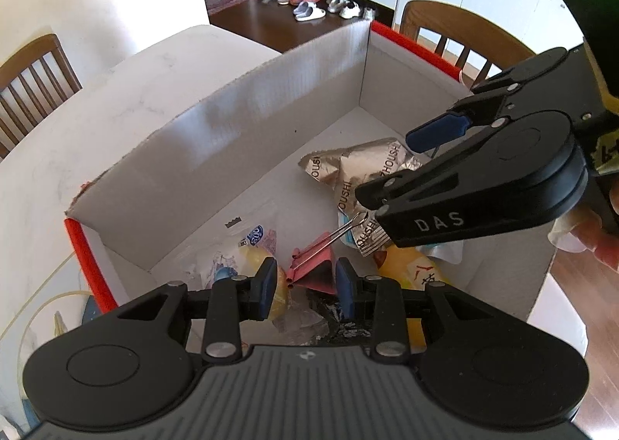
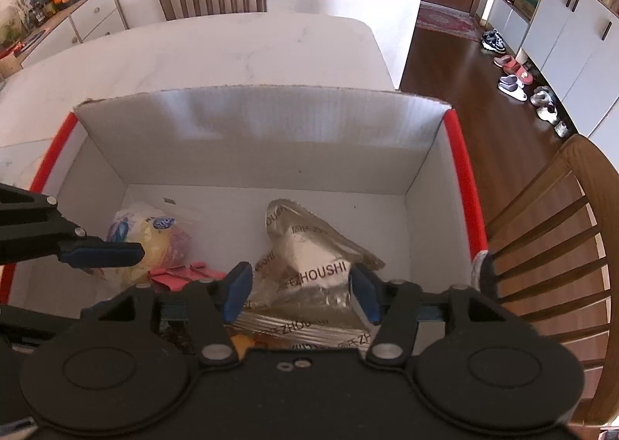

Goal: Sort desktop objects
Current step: 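Lower both tools into the shoebox and open them to release the items, then move both tools back over the table toward the cable and bottle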

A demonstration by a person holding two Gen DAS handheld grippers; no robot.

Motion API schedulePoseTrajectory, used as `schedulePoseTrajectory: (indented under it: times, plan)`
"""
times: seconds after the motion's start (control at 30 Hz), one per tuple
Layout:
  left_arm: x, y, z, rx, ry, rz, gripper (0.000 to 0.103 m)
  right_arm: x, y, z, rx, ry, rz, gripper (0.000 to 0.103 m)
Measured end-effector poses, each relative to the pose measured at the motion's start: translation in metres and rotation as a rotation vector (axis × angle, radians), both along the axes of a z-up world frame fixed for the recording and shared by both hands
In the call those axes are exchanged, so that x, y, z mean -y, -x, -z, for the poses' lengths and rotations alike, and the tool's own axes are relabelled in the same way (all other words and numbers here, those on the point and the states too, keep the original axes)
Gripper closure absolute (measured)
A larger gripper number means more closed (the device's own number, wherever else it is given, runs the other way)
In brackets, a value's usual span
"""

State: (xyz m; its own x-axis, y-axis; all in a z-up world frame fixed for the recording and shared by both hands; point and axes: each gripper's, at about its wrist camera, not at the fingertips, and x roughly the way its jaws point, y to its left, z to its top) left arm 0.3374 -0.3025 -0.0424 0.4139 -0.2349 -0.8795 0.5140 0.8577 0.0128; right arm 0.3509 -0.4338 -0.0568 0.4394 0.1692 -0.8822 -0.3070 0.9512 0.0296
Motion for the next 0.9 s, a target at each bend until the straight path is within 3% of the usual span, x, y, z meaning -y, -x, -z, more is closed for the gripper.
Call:
schedulePoseTrajectory:
  times: [0.4, 0.53, 0.63, 0.77, 0.9]
  plan:
    - [-0.014, 0.024, -0.026, 0.040, 0.068, -0.041, 0.072, 0.013, 0.022, -0.036, 0.037, -0.089, -0.032, 0.039]
    - [-0.020, 0.034, -0.035, 0.059, 0.093, -0.052, 0.072, 0.017, 0.034, -0.047, 0.065, -0.121, -0.045, 0.030]
    - [-0.022, 0.042, -0.039, 0.072, 0.110, -0.046, 0.071, 0.020, 0.039, -0.054, 0.077, -0.140, -0.043, 0.029]
    - [-0.028, 0.055, -0.046, 0.114, 0.126, -0.049, 0.045, 0.019, 0.049, -0.059, 0.107, -0.143, -0.039, 0.023]
    - [-0.034, 0.067, -0.053, 0.140, 0.142, -0.069, 0.045, 0.017, 0.063, -0.066, 0.155, -0.130, -0.060, 0.020]
